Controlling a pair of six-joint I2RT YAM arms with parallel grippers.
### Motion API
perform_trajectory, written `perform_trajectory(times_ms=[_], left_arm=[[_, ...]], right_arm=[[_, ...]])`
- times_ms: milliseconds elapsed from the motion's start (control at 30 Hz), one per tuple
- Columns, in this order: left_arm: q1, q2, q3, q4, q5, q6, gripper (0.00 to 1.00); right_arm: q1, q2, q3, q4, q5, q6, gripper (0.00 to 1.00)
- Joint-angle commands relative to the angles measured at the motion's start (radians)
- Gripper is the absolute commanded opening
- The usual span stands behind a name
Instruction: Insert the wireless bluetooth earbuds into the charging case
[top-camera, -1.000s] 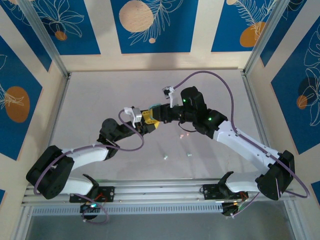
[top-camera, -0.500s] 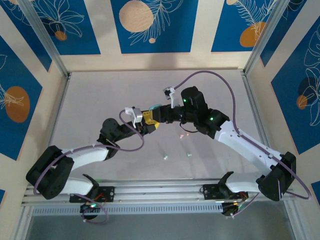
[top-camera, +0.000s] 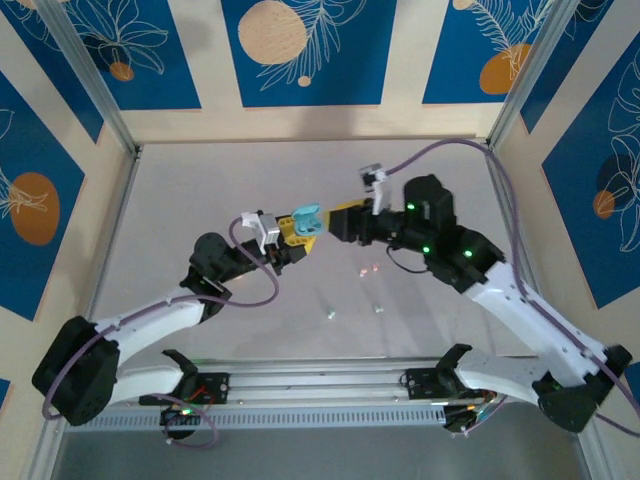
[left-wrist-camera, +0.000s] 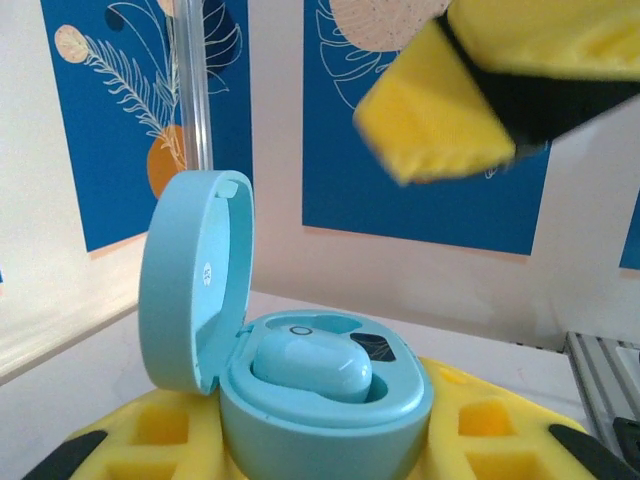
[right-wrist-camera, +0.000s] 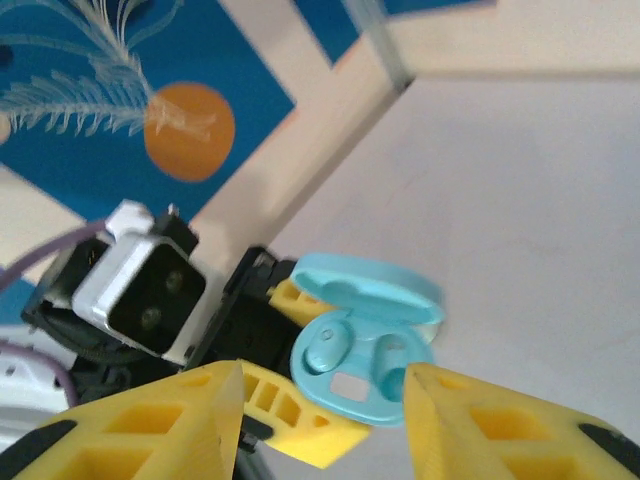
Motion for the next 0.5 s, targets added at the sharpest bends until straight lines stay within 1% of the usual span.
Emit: perform_trajectory(times_ms=[0, 33, 100, 133, 200, 233, 267, 300, 400, 467], left_arm=[[-0.01, -0.041, 0.038, -0.088, -0.044, 0.036, 0.22], [-0.01, -0.044, 0.045, -0.104, -0.04, 0.035, 0.22], [-0.01, -0.043, 0.071, -0.15, -0.038, 0.053, 0.22], [-0.01, -0.039, 0.084, -0.164, -0.04, 0.061, 0.22], [-0.009, -0.016, 0.11, -0.161, -0.046, 0.062, 0.22], [-0.01, -0.001, 0.122, -0.152, -0.039, 0.057, 0.22], [-0.01, 0.017, 0.141, -0.145, -0.023, 0.052, 0.22], [-0.01, 0.035, 0.157, -0.144, -0.01, 0.05, 0.22], [-0.01, 0.081, 0.179, -0.102, -0.003, 0.035, 0.22], [-0.01, 0.103, 0.182, -0.056, -0.007, 0.012, 0.22]], right_arm=[[-0.136, -0.062, -0.018, -0.064, 0.134, -0.02, 0.46], [-0.215, -0.063, -0.023, -0.084, 0.085, 0.007, 0.46], [-0.405, -0.048, -0.065, -0.075, -0.063, 0.056, 0.46], [-0.479, -0.023, -0.081, -0.081, -0.103, 0.079, 0.49], [-0.629, 0.077, -0.08, -0.131, -0.218, 0.098, 0.49], [-0.674, 0.142, -0.07, -0.16, -0.263, 0.083, 0.49], [-0.712, 0.218, -0.04, -0.201, -0.312, 0.049, 0.49], [-0.727, 0.297, -0.006, -0.246, -0.321, 0.012, 0.49], [-0.722, 0.511, 0.111, -0.364, -0.273, -0.089, 0.48], [-0.712, 0.624, 0.183, -0.416, -0.243, -0.125, 0.48]])
